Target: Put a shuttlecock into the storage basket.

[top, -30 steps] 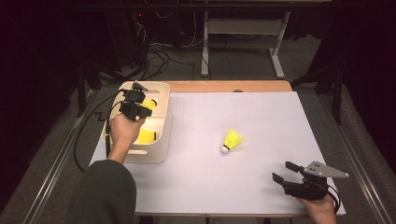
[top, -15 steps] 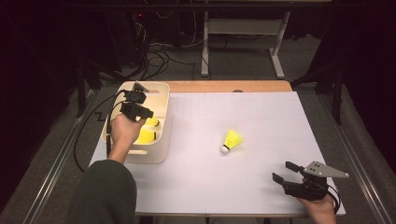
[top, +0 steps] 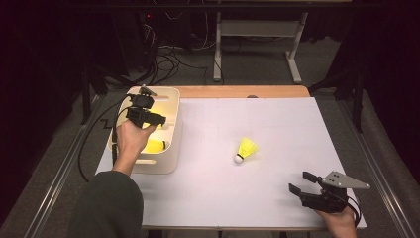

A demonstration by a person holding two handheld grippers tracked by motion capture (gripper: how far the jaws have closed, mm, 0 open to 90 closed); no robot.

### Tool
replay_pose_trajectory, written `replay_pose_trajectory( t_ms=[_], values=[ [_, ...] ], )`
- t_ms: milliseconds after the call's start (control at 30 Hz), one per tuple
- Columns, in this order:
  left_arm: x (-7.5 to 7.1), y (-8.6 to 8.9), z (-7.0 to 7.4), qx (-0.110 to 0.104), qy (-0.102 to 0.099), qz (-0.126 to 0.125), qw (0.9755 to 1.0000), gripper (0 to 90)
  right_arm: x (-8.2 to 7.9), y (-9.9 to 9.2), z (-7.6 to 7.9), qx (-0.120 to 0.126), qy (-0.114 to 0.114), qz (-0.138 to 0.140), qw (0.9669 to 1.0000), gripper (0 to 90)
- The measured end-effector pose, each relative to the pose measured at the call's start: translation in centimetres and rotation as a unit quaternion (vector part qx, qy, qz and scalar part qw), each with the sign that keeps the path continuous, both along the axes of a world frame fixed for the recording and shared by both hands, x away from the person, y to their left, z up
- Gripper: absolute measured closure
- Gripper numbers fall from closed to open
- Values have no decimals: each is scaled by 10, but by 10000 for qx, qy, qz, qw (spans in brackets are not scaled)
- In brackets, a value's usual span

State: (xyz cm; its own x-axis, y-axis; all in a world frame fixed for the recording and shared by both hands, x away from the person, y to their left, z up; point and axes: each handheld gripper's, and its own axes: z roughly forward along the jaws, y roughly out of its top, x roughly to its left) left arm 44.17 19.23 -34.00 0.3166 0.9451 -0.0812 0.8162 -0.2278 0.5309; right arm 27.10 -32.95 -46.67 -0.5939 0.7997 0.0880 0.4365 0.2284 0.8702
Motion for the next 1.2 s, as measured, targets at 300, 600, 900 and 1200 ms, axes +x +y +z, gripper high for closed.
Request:
replay_pose_trajectory(
  t_ms=[300, 600, 900, 1200],
  values=[
    [-4, -4, 7, -187, -183, -39, 9996, 458, 0, 0, 0, 2, 3, -7, 10000, 273],
    [-9, -12, 14, -184, -336, -178, 9991, 441, 0, 0, 0, -4, -12, -1, 10000, 273],
    [-12, -18, 21, -279, -445, -318, 9981, 433, 0, 0, 0, -2, -1, -9, 10000, 273],
    [-16, -24, 26, -337, -514, -427, 9972, 431, 0, 0, 0, -4, -10, -5, 10000, 273]
  ],
)
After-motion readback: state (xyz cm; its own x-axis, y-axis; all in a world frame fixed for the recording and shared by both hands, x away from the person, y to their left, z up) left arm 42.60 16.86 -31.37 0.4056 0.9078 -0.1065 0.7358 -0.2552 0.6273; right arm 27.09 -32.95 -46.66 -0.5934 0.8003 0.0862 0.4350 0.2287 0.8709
